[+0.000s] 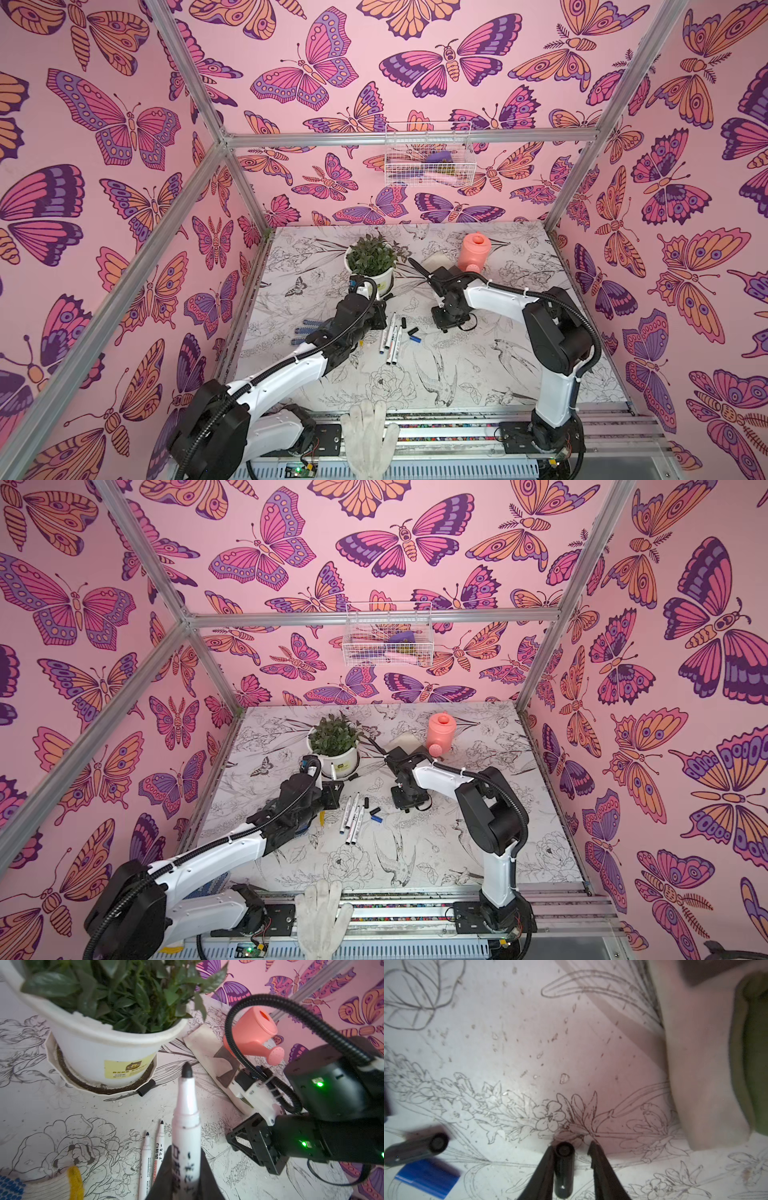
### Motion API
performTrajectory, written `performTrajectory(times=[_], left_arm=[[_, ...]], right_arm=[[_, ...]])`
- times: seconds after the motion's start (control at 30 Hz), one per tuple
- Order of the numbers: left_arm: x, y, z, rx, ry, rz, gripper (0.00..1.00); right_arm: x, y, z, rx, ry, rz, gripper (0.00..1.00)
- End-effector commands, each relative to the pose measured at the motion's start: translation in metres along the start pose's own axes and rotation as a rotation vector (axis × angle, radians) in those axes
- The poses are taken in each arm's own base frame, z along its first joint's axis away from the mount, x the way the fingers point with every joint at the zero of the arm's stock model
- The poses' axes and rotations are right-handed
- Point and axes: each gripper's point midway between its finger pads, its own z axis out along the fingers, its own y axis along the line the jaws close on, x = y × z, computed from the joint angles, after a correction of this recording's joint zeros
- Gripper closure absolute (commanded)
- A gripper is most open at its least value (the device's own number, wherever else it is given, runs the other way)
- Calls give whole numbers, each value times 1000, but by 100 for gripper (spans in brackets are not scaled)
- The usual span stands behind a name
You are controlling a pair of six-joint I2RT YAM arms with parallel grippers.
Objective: Insert the pens into the pen caps
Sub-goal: 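Lift the black cap with the right gripper toward the marker tip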
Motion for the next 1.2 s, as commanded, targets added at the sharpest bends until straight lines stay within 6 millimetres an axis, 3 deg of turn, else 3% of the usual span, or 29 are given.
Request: performTrajectory(times=[0.0, 0.13, 0.23, 0.33, 0.47, 0.63, 0.73, 0.9, 1.03, 1.17], left_arm=[[-12, -30, -8, 124, -8, 92, 100], [-8, -41, -9, 178, 17, 120, 100], [1, -51, -6, 232, 60, 161, 100], [10, -62, -4, 298, 107, 193, 100], [16, -76, -7, 380, 137, 244, 100], [18, -82, -7, 418, 144, 269, 100], [18, -86, -4, 430, 130, 258, 100], [10, -94, -3, 424, 96, 270, 100], [14, -94, 5, 415, 100, 270, 100], [8, -97, 3, 422, 74, 267, 100]], right_arm=[[14, -7, 19, 57, 75, -14, 72], [13, -8, 22, 62, 71, -22, 90], [-6, -2, 3, -14, -23, 14, 100], [-37, 4, -43, -167, -190, 82, 100], [-71, 14, -129, -387, -448, 72, 100], [-86, 38, -227, -675, -694, 11, 100], [-86, 60, -262, -873, -748, 5, 100], [-77, 93, -281, -1021, -744, -74, 100], [-68, 109, -275, -1002, -703, -144, 100], [-66, 111, -265, -960, -694, -152, 100]])
